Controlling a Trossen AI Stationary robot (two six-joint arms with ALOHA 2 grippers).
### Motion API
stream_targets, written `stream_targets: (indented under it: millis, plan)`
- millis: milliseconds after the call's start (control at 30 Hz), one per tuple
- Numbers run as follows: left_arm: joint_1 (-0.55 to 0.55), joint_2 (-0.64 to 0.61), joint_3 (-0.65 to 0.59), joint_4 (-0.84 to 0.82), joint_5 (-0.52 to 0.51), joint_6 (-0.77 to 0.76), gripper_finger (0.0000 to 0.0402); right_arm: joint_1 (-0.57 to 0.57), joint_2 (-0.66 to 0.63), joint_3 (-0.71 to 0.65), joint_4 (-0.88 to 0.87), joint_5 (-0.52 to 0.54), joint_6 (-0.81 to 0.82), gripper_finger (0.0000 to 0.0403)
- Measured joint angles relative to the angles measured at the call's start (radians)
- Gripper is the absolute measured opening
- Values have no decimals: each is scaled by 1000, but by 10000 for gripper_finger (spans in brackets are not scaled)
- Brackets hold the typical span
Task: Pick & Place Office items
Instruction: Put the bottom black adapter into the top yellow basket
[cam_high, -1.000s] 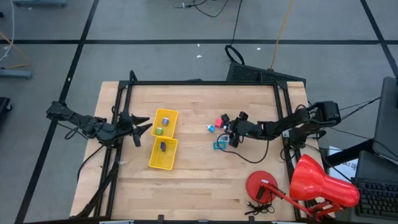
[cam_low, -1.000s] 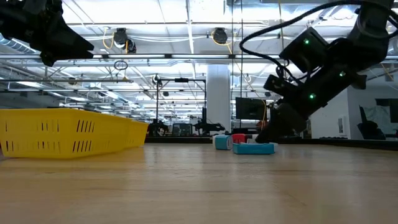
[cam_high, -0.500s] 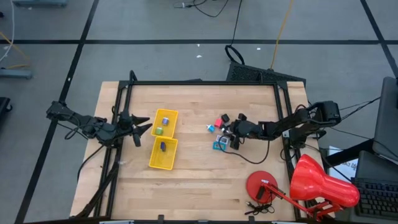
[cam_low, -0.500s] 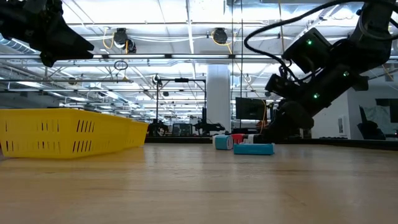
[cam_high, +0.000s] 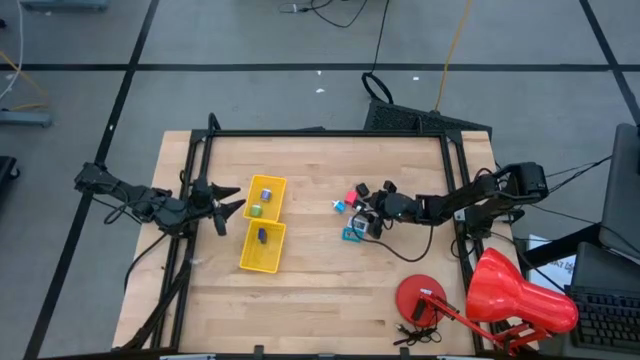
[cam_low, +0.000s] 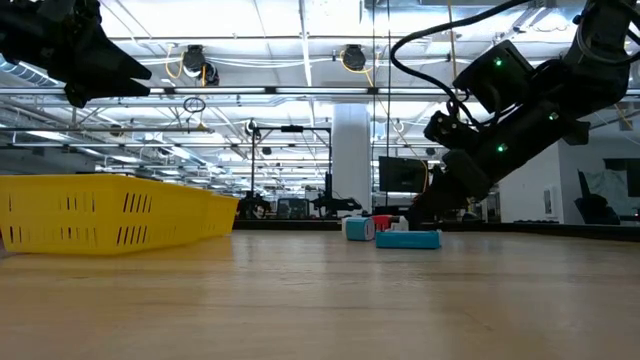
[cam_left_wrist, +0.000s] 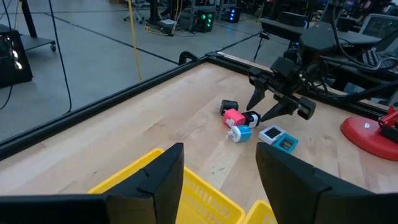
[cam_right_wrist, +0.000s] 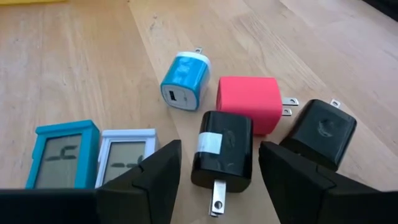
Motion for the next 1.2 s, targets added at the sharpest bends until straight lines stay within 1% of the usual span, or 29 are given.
stream_targets:
  millis: [233,400,467,533,633,900,1067,1200]
  plan:
    - [0,0,0,0,0,-4,211,0,2,0,-9,0,-10,203]
    - [0,0,0,0,0,-4,201,0,31,0,5,1,-12,200]
    - [0,0,0,0,0,-4,195,0,59,0,35,3,-27,197]
    - [0,0,0,0,0,-6,189,0,91,0,76,26,-43,194]
    - [0,0,0,0,0,-19,182,0,107,0,113,28,-64,185]
    - [0,0,0,0,0,-61,163,0,109,1,114,21,-85,143]
    - [0,0,0,0,0,-115,153,0,105,1,105,21,-101,144]
    - [0,0,0,0,8,-136,154,1,64,0,86,20,-110,149]
